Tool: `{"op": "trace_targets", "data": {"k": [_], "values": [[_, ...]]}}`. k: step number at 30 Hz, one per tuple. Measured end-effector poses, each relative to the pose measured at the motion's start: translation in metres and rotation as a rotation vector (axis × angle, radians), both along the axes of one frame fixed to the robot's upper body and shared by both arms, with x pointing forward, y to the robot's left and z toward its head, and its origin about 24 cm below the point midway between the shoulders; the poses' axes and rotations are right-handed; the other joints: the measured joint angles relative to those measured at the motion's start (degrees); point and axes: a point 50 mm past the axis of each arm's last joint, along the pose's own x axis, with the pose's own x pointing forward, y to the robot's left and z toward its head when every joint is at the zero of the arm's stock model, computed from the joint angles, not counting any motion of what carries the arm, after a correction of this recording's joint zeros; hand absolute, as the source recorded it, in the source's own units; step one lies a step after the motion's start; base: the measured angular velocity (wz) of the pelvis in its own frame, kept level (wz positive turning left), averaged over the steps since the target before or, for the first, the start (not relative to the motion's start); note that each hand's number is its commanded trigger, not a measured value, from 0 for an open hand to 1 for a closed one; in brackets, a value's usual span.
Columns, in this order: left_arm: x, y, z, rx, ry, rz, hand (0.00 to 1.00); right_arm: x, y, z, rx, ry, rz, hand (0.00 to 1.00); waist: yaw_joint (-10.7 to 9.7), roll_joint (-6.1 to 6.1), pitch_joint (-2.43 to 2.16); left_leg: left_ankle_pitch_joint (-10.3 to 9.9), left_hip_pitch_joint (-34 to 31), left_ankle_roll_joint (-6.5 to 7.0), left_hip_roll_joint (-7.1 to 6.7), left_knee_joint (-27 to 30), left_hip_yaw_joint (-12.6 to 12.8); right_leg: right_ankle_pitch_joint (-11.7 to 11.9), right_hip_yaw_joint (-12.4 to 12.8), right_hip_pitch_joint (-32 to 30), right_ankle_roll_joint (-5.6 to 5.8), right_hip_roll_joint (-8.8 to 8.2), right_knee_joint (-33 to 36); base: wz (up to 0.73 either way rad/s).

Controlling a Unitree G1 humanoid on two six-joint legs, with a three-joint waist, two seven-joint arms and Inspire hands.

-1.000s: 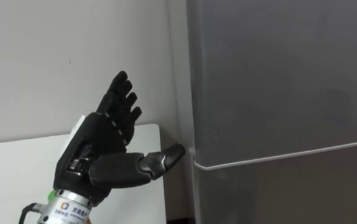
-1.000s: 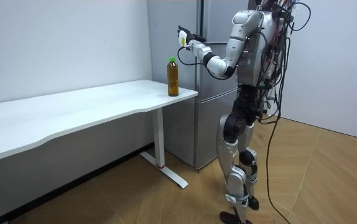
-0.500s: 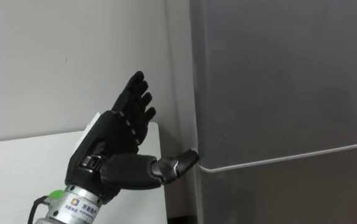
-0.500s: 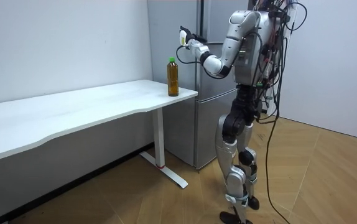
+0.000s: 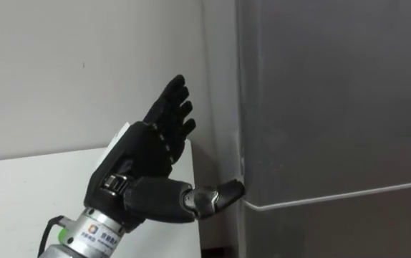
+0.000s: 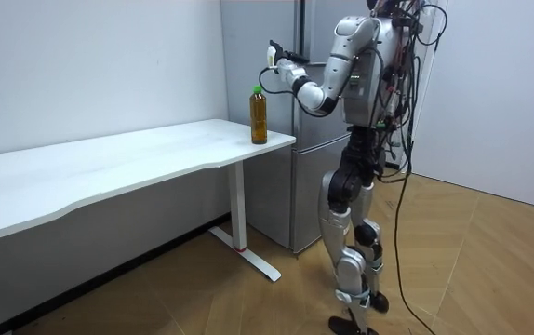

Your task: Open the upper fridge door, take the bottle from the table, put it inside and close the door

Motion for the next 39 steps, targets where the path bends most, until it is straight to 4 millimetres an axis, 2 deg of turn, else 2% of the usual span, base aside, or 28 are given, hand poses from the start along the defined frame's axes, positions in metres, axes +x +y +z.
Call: {"op": "trace_targets", "data": {"k": [2,3,4,5,6,7,8,9,10,12,13,15,16,17,20,22,36,39], "values": [[0.0,-0.002,0.0,0.004,0.0,-0.009,0.0,0.004,-0.002,0.001,-0.009,-0.006,0.031,0.0,0.11,0.56,0.62,0.38,0.68,0.59,0.41,-0.47,-1.54,-0.05,-0.47,-1.51,-0.01,0.36,3.49,-0.12],[-0.001,-0.003,-0.001,0.005,-0.002,-0.018,0.0,0.005,-0.003,0.002,-0.012,-0.012,0.029,0.0,0.13,1.11,1.11,0.83,0.89,1.09,1.44,-1.22,-6.11,-1.4,-0.76,-5.13,0.17,1.5,7.82,-0.46],[-0.001,0.001,0.001,0.022,-0.021,-0.014,0.0,0.015,0.001,0.003,-0.008,-0.034,0.046,0.0,0.32,1.56,0.92,0.77,0.23,1.04,2.46,-1.17,-7.81,-0.26,2.34,-8.84,-1.73,3.75,2.26,-0.56],[-0.001,0.002,0.002,0.035,-0.027,-0.013,0.0,0.019,0.004,0.003,-0.004,-0.044,0.061,0.0,0.17,0.72,0.88,0.68,-0.18,0.89,2.09,-0.87,-7.21,3.64,1.88,-10.28,-2.3,3.53,-1.82,-0.33],[0.002,0.004,0.0,0.006,-0.008,-0.007,0.0,0.024,0.002,0.005,-0.011,-0.06,0.072,0.0,-1.66,0.94,1.23,0.21,-0.23,-0.48,2.6,-0.45,-6.18,8.85,0.72,-10.83,-2.44,3.25,-1.03,0.24],[0.002,0.003,0.0,0.015,-0.009,-0.018,0.0,0.02,0.003,0.004,-0.009,-0.056,0.051,0.0,-2.12,0.24,1.35,1.06,-0.45,-1.91,2.44,-0.9,-3.58,8.84,1.78,-10.07,-2.42,2.64,-0.9,0.44],[0.001,0.0,0.0,0.026,-0.01,-0.035,0.0,0.021,0.003,0.004,-0.01,-0.058,0.052,0.0,-2.14,-0.04,1.33,1.19,-0.47,-2.11,2.46,-1.67,-2.69,8.8,2.88,-9.88,-2.35,2.43,-0.89,0.65],[0.001,-0.011,0.002,0.046,-0.021,-0.086,0.0,0.02,0.003,0.003,-0.009,-0.048,0.053,0.0,-2.78,-0.14,1.34,1.84,-1.48,-2.17,2.94,-3.63,-2.65,8.33,4.5,-9.81,-1.51,2.19,-0.75,0.68],[-0.001,-0.023,0.003,0.056,-0.027,-0.141,0.0,0.021,0.002,0.003,-0.01,-0.04,0.049,0.0,-2.71,0.02,1.11,1.73,-1.38,-1.69,2.72,-3.53,-2.03,7.84,4.98,-9.98,-0.57,2.17,-0.62,0.65],[-0.004,-0.031,0.004,0.075,-0.032,-0.187,0.0,0.022,0.002,0.003,-0.003,-0.041,0.051,0.0,-1.43,-0.12,0.96,1.74,-1.21,-1.54,1.78,-2.77,-0.33,7.75,3.63,-9.96,-0.23,2.2,-0.73,-0.03],[-0.005,-0.03,0.007,0.087,-0.044,-0.188,0.0,0.023,0.003,0.003,0.002,-0.045,0.054,0.0,-1.35,0.01,0.73,1.72,-1.09,-1.5,1.38,-2.19,-0.09,7.82,2.42,-9.36,-0.22,1.84,-0.8,-0.35],[-0.004,-0.029,0.01,0.099,-0.057,-0.186,0.0,0.022,0.002,0.003,-0.004,-0.043,0.057,0.0,-1.74,0.44,0.49,1.67,-0.54,-1.42,1.27,-1.76,-0.08,7.83,2.31,-8.25,-0.2,1.06,-1.19,-0.27],[-0.004,-0.03,0.01,0.103,-0.054,-0.188,0.0,0.015,0.0,0.002,-0.008,-0.029,0.049,0.0,-1.83,0.81,0.2,1.67,-0.01,-1.41,1.18,-1.63,0.01,7.83,2.83,-7.68,-0.19,0.88,-1.3,-0.17],[-0.003,-0.03,0.01,0.106,-0.049,-0.189,0.0,0.013,0.0,0.002,-0.005,-0.027,0.038,0.0,-1.74,0.89,0.14,1.67,0.28,-1.41,1.13,-1.6,0.2,7.82,3.21,-7.47,-0.19,0.89,-1.27,-0.11],[-0.004,-0.031,0.01,0.105,-0.052,-0.201,0.0,0.015,0.0,0.002,-0.007,-0.034,0.037,0.0,-1.82,0.7,0.1,1.67,0.96,-1.41,0.95,-1.61,0.38,7.61,3.28,-6.78,0.15,1.03,-1.18,0.02],[-0.007,-0.032,0.014,0.112,-0.075,-0.22,0.0,0.014,0.0,0.002,-0.007,-0.032,0.037,0.0,-1.71,0.5,0.05,1.65,1.06,-1.37,0.92,-1.61,0.41,7.47,2.44,-6.73,0.38,1.01,-1.07,0.07],[-0.008,-0.026,0.02,0.121,-0.106,-0.204,0.0,0.013,0.0,0.002,-0.013,-0.037,0.046,0.0,-1.36,-0.04,-0.02,1.55,0.69,-1.21,0.99,-1.6,0.4,7.44,0.21,-7.36,0.4,1.28,-0.65,-0.01],[-0.008,-0.026,0.02,0.119,-0.107,-0.202,0.0,0.013,0.0,0.002,-0.011,-0.038,0.041,0.0,-1.36,-0.28,-0.03,1.24,0.48,-0.68,0.82,-1.59,0.49,6.99,0.15,-7.56,0.43,1.14,-0.66,0.0]]}}
